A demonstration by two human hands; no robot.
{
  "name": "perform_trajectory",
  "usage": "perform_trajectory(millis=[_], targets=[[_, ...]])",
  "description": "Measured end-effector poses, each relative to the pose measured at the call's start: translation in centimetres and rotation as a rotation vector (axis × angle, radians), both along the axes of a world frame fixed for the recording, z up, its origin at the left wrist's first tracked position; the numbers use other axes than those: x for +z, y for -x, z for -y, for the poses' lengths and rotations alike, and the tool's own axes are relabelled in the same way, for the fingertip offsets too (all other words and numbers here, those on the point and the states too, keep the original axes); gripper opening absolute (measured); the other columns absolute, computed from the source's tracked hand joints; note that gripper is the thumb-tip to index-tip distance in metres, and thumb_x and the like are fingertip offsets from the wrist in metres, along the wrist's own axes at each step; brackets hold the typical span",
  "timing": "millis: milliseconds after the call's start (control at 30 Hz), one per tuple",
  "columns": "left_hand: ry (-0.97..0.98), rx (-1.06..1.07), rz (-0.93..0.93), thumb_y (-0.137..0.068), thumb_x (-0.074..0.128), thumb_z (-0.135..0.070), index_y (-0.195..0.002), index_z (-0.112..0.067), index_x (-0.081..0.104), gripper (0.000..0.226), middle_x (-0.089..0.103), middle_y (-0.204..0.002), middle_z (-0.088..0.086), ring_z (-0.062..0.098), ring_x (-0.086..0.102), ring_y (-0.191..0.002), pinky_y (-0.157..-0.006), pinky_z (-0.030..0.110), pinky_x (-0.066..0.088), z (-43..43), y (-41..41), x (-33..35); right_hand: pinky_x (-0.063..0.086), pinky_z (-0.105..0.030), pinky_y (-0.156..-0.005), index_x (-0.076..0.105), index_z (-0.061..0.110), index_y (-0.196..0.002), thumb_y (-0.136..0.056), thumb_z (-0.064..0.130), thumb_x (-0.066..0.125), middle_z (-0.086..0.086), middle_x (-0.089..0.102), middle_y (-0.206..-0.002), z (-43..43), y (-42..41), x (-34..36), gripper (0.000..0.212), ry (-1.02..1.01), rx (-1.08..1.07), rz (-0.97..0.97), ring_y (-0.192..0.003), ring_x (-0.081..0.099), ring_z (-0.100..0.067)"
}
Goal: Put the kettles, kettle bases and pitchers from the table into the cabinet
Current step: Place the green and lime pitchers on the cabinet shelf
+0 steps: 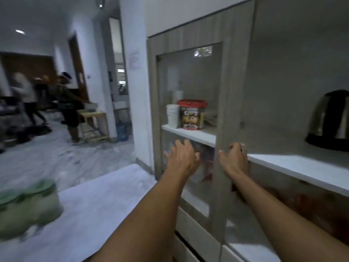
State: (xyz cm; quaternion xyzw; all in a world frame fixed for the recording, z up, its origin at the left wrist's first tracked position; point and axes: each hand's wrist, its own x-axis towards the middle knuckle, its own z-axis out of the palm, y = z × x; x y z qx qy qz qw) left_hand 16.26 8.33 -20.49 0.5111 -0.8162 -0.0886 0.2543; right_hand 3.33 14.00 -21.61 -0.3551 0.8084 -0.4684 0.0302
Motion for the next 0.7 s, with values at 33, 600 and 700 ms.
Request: perform_trajectory(millis=[33,600,700], targets=[[0.01,0.081,-0.008,-0.093,0.048,-0.041,-0.127,-0.011,0.045,0.045,0.044,-0.134,0.017,0.039,0.045,-0.126,-0.104,0.056,0.035,0.5,-4.3,0.2,0.041,-0.041,-0.099,0.049,0.007,-0.126,-0.095,0.029,0.057,-0.023,0.048,-0.138,1.2,-3.8,0.1,0.04,-0.005,0.081,-0.006,-0.124,0.05,-0.041],[-0.232,1.187,-0.211,-0.095,0.043,-0.015,-0.13,-0.008,0.041,0.036,0.038,-0.136,0.019,0.041,0.044,-0.125,-0.1,0.053,0.041,-2.2,-55.5,-9.9,0.044,-0.035,-0.083,0.059,0.007,-0.113,-0.089,0.033,0.059,-0.015,0.064,-0.119,10.5,-55.3,-9.5,0.035,-0.342,1.151,0.051,-0.111,0.059,-0.035],[-0.335,1.33,-0.328,-0.095,0.048,-0.018,-0.132,-0.007,0.039,0.04,0.038,-0.137,0.018,0.04,0.045,-0.124,-0.099,0.051,0.043,-1.8,-59.3,-13.2,0.041,-0.035,-0.069,0.056,0.012,-0.086,-0.08,0.054,0.064,-0.009,0.061,-0.088,12.0,-60.6,-13.3,0.042,-0.452,1.229,0.124,-0.087,0.06,-0.032]])
